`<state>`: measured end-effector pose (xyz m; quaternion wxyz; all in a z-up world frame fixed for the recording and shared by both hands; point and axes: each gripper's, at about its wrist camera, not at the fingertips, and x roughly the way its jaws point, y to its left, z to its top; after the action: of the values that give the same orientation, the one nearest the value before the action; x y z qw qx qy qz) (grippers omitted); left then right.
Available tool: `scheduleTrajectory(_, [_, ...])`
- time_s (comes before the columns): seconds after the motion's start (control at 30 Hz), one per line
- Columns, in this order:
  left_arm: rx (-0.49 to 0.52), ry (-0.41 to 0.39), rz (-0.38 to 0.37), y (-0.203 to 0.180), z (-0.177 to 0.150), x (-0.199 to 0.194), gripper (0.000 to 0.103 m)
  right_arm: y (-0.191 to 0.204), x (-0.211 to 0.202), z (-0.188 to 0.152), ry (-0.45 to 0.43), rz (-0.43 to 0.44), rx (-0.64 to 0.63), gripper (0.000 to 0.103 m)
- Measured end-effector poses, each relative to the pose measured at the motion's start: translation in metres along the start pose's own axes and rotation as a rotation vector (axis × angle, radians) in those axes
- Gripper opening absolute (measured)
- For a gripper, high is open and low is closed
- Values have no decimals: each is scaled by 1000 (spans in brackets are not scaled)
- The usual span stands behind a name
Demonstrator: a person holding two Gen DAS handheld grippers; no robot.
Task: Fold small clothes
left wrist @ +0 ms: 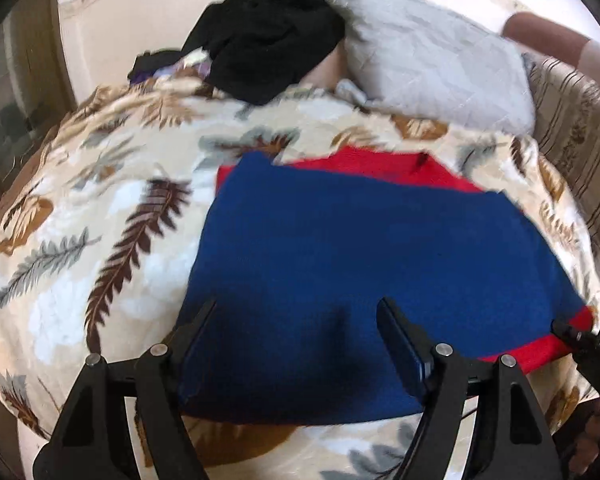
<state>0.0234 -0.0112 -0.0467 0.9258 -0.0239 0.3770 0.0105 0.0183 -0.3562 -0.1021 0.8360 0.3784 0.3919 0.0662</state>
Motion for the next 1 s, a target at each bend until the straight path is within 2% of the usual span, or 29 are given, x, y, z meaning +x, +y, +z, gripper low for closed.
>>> scheduleTrajectory(0.03, [2,-14,-3,-3,1,-1,79,-8,4,-3,9,-38,8,17])
scheduleTrajectory(0.07, [8,-19,-7,-6,2,1,79,-16,9,-4,26,-22,15,22])
scheduleTrajectory(0.1, [24,-6,-8,-12,3,9,80,-25,6,-6,21,35,28,23])
scheduleTrajectory(0.17, [63,48,17,-19,-1,31,80,-31,-5,-6,31,65,21,32])
scheduleTrajectory(0.2, [79,104,38,-22,-6,48,80,-31,-11,-5,29,60,5,47])
scheduleTrajectory(0.23, [83,108,42,-22,-10,54,85,-31,-20,-4,19,51,-4,66])
scheduleTrajectory(0.27, [87,60,49,-22,-14,51,86,-31,-31,-2,-1,48,-7,68])
scheduleTrajectory(0.4, [95,58,46,-22,-16,50,86,-18,-53,18,-36,59,-80,69])
scheduleTrajectory(0.47, [94,62,43,-21,-15,50,86,-3,-47,40,-13,76,-137,75])
scheduleTrajectory(0.5, [96,64,42,-21,-15,50,86,6,-33,57,9,68,-171,81])
scheduleTrajectory(0.57, [107,67,40,-22,-15,49,86,17,-9,87,7,33,-214,81])
scheduleTrajectory(0.6, [112,69,38,-22,-15,52,86,20,6,99,36,23,-235,81])
scheduleTrajectory(0.63, [114,71,36,-21,-15,52,86,23,28,117,68,-18,-249,82])
scheduleTrajectory(0.67, [117,72,33,-21,-16,52,86,23,39,127,64,-47,-253,82])
scheduleTrajectory(0.73, [126,73,30,-20,-17,52,88,23,64,145,119,-59,-275,82])
scheduleTrajectory(0.83, [131,68,29,-21,-18,53,89,25,96,152,184,-109,-313,80])
scheduleTrajectory(0.87, [132,66,29,-21,-18,53,89,27,102,151,192,-124,-331,70])
scheduleTrajectory(0.9, [134,65,28,-21,-18,53,89,32,104,148,206,-135,-361,15])
scheduleTrajectory(1.0, [135,57,22,-20,-19,54,90,45,90,141,142,-202,-415,17])
